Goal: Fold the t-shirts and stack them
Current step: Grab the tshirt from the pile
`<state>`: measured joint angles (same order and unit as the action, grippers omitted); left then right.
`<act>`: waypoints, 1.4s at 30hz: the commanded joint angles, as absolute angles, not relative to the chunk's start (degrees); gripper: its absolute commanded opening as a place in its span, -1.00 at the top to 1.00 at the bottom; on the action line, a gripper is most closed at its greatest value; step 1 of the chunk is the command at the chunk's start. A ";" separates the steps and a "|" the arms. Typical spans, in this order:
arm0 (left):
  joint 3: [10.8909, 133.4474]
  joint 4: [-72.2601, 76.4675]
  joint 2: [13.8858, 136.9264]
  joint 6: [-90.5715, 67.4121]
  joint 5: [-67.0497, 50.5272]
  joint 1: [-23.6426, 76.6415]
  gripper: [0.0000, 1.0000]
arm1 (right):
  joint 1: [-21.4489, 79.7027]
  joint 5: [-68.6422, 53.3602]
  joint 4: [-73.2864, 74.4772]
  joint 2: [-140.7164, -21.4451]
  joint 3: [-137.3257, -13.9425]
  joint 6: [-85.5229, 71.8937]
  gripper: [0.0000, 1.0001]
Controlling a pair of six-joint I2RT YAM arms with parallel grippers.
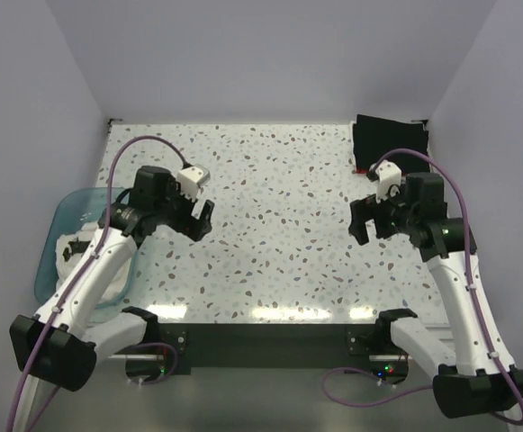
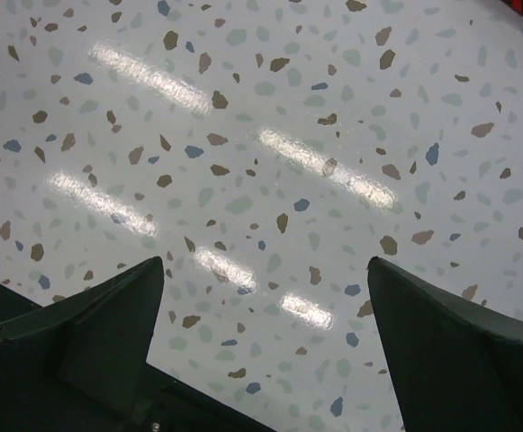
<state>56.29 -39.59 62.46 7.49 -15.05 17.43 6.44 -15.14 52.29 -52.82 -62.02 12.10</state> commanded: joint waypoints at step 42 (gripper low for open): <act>52.12 -35.69 94.39 51.68 -13.18 -42.89 -0.66 | 6.42 -25.22 57.04 -74.71 -76.29 19.07 -0.97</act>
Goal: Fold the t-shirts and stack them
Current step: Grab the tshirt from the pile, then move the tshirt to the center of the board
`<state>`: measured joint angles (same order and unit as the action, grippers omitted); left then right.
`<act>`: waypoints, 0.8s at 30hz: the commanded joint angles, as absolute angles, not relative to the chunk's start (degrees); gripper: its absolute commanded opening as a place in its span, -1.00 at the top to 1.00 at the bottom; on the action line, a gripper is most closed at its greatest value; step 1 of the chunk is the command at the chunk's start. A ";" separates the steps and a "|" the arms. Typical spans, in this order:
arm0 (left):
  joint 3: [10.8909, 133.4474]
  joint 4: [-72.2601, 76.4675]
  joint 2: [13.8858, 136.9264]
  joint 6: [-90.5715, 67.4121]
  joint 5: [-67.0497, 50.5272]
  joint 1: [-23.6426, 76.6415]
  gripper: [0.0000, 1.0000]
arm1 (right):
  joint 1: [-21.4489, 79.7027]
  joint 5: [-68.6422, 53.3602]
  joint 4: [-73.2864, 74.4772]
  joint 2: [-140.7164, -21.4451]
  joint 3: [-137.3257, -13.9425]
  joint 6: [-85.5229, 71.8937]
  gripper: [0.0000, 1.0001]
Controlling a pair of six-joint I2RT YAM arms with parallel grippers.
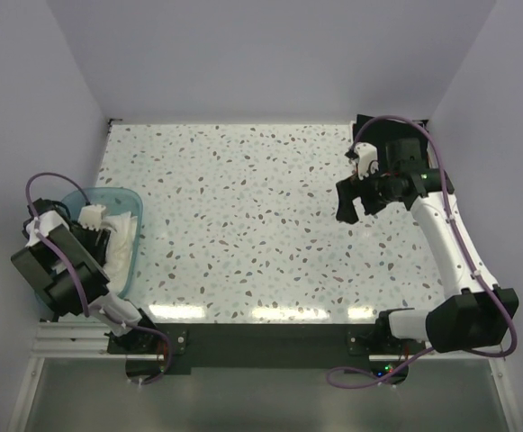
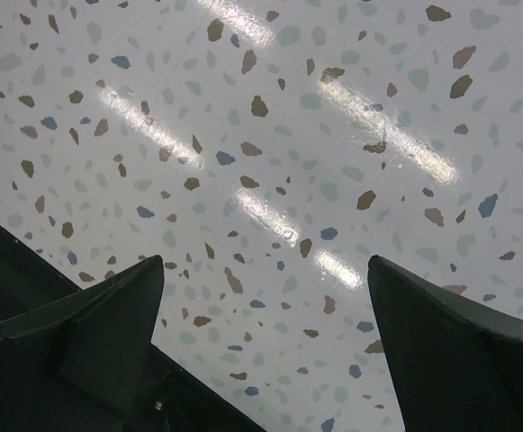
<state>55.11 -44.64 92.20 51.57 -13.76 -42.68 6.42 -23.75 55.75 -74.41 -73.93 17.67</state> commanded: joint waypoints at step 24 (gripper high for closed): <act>106.53 -49.34 76.12 17.35 -56.66 -12.61 1.00 | 6.42 -27.33 53.44 -74.09 -75.94 15.12 -0.97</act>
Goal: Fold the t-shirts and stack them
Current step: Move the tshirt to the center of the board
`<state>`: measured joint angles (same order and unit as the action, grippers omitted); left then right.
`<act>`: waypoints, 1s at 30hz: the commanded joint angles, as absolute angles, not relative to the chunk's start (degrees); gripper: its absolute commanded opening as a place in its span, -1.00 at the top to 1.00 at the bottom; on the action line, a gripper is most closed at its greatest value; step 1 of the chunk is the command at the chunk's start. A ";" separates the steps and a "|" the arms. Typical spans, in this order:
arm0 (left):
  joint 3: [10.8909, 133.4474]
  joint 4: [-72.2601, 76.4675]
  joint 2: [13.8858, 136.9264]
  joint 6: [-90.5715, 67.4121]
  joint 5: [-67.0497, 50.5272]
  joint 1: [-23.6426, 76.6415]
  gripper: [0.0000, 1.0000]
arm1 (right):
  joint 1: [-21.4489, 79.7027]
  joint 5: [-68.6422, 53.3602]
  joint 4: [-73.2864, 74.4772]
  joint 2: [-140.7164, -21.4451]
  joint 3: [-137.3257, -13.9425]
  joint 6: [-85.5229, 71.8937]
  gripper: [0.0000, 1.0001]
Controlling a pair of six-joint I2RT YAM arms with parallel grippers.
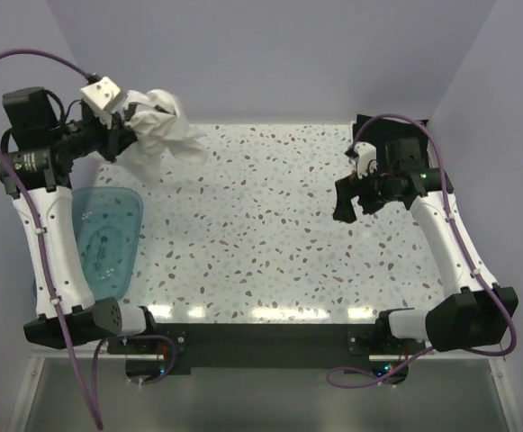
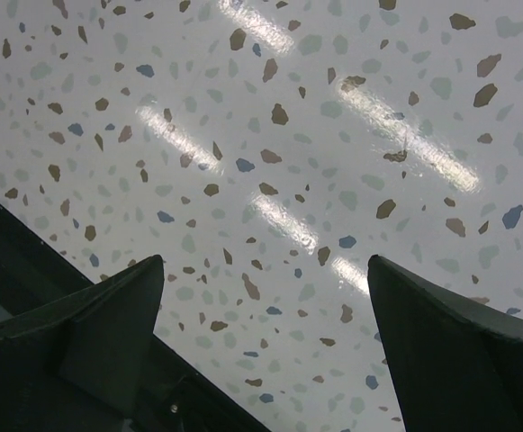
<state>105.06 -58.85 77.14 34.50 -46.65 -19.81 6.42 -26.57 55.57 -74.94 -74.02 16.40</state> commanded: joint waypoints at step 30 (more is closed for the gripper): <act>56.78 -53.61 72.06 41.47 -42.07 15.51 -0.47 | 18.18 -14.16 66.71 -74.80 -58.47 47.02 -0.69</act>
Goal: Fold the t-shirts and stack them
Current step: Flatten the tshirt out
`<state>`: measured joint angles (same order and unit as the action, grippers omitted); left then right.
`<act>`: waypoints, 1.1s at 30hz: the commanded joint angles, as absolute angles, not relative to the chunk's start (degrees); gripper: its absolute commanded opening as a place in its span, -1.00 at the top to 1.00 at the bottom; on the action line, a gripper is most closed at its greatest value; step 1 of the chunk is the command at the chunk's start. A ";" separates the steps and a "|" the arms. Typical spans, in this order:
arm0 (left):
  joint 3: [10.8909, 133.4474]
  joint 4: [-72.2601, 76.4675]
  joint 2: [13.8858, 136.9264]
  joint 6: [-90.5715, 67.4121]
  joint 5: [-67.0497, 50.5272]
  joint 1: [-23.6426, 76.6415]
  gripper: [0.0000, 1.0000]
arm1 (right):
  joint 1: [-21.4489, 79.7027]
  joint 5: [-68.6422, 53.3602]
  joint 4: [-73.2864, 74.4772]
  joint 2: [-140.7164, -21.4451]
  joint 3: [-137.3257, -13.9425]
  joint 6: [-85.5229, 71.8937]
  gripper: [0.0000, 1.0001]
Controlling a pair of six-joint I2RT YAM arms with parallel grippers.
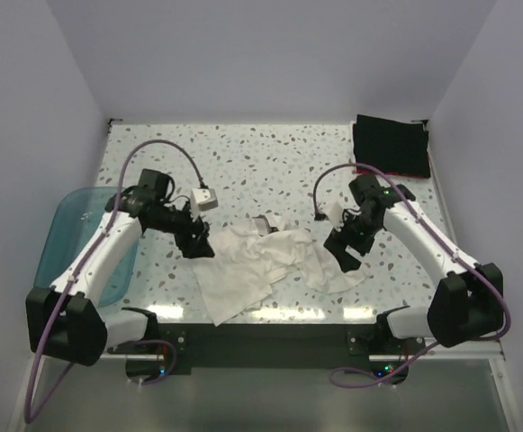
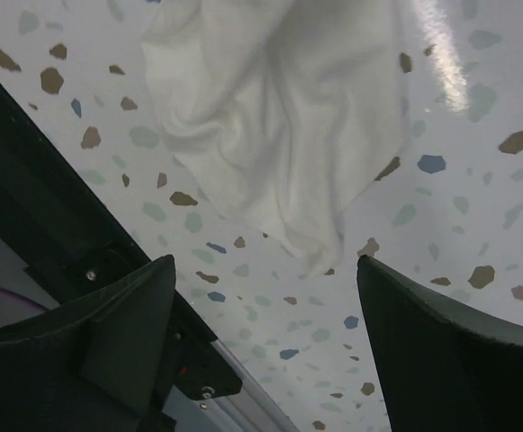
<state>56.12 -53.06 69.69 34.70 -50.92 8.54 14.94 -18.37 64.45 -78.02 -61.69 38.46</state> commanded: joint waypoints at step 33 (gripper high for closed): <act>29.69 -29.96 67.77 47.64 -15.11 56.44 1.00 | 27.60 3.95 41.03 -78.13 -36.21 54.93 0.66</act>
<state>29.23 -31.38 67.07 49.84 -18.31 57.71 27.66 2.31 43.48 -76.77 -37.01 53.78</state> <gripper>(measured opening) 0.072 0.215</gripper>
